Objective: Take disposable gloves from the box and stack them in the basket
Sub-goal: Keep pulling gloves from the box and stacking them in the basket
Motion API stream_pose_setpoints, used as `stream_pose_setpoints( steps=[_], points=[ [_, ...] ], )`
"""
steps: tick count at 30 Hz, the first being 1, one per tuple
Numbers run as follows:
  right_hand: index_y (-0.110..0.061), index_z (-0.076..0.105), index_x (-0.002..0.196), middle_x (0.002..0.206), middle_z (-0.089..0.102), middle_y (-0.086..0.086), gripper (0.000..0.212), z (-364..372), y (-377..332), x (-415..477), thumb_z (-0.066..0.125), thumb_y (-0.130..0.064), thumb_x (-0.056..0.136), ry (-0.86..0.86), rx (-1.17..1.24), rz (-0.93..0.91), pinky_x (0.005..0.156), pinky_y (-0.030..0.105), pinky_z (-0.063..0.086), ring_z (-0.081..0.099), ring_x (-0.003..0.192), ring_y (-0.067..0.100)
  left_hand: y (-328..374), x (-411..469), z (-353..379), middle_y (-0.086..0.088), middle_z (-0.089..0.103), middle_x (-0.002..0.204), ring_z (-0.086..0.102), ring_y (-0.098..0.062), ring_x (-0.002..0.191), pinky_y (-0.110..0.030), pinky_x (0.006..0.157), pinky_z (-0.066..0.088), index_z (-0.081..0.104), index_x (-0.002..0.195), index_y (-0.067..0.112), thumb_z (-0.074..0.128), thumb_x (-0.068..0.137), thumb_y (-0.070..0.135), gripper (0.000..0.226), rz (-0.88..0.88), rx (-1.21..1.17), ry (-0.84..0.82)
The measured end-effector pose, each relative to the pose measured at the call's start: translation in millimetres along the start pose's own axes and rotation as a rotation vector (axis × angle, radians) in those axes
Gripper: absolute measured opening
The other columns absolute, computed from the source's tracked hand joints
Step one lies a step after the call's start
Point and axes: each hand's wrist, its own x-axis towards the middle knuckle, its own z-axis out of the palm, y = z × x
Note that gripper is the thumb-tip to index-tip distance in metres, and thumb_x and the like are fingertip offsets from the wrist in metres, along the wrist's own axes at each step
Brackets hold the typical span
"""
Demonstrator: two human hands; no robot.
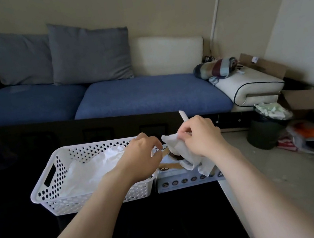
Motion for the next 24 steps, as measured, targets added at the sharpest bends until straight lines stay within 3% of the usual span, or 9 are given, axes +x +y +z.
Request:
stream_pose_setpoints(
  steps=[2,4,6,9,13,17,21,24],
  points=[
    [-0.024,0.075,0.086,0.089,0.069,-0.010,0.029,1,5,2,0.058,-0.006,0.099,0.021,0.092,-0.028,0.084,0.041,0.053,0.064,0.088,0.022,2,3,4,0.000,0.054,0.129,0.052,-0.023,0.122,-0.040,0.104,0.048,0.068,0.129,0.028,0.060,0.101,0.037,0.030,-0.027,0.009,0.013],
    [-0.020,0.073,0.091,0.087,0.068,-0.011,0.026,-2,6,3,0.054,-0.008,0.104,0.043,0.252,-0.037,0.071,0.025,0.052,0.064,0.079,0.016,7,5,5,0.000,0.057,0.133,0.050,-0.023,0.127,-0.041,0.107,0.045,0.064,0.136,0.026,0.063,0.098,0.043,0.041,-0.045,-0.020,0.041],
    [-0.021,0.073,0.100,0.094,0.070,-0.010,0.021,-8,3,1,0.055,-0.017,0.109,0.074,0.392,-0.053,0.063,0.012,0.043,0.064,0.080,0.006,14,7,3,0.008,0.065,0.126,0.056,-0.014,0.121,-0.040,0.105,0.048,0.065,0.132,0.027,0.066,0.096,0.043,0.039,-0.036,-0.218,0.061],
    [-0.021,0.077,0.107,0.099,0.073,-0.008,0.020,-12,-5,0,0.057,-0.023,0.109,0.057,0.532,-0.114,0.075,0.022,0.047,0.066,0.089,0.005,27,8,-4,0.011,0.074,0.104,0.069,-0.001,0.092,-0.031,0.085,0.053,0.069,0.117,0.024,0.064,0.100,0.036,0.021,-0.066,-0.780,0.047],
    [-0.022,0.079,0.101,0.095,0.079,-0.001,0.025,-13,-18,-4,0.055,-0.020,0.110,-0.019,0.696,-0.125,0.083,0.038,0.059,0.074,0.093,0.021,27,12,-10,0.001,0.073,0.092,0.069,-0.014,0.082,-0.037,0.077,0.057,0.068,0.107,0.009,0.062,0.104,0.039,0.031,-0.112,-1.068,0.197],
    [-0.012,0.078,0.103,0.102,0.080,0.007,0.026,-11,-25,-4,0.053,-0.016,0.109,-0.098,0.856,-0.074,0.090,0.040,0.059,0.074,0.096,0.023,19,12,-17,-0.008,0.068,0.089,0.060,-0.023,0.078,-0.039,0.070,0.050,0.064,0.101,0.007,0.063,0.105,0.033,0.026,-0.154,-1.192,0.201],
    [-0.016,0.076,0.092,0.087,0.075,0.002,0.024,-14,-35,-10,0.077,-0.039,0.093,-0.174,0.826,-0.081,0.079,0.029,0.051,0.066,0.080,0.011,15,7,-25,-0.015,0.072,0.091,0.067,-0.022,0.076,-0.031,0.066,0.056,0.068,0.107,-0.003,0.060,0.106,0.030,0.035,-0.103,-1.228,0.132],
    [-0.020,0.077,0.092,0.078,0.072,0.004,0.021,-9,-43,-12,0.081,-0.036,0.079,-0.174,0.765,-0.078,0.073,0.031,0.050,0.063,0.072,0.011,13,4,-28,-0.018,0.075,0.101,0.069,-0.021,0.081,-0.028,0.068,0.057,0.067,0.117,-0.011,0.056,0.108,0.030,0.044,-0.077,-1.224,0.060]
  ],
)
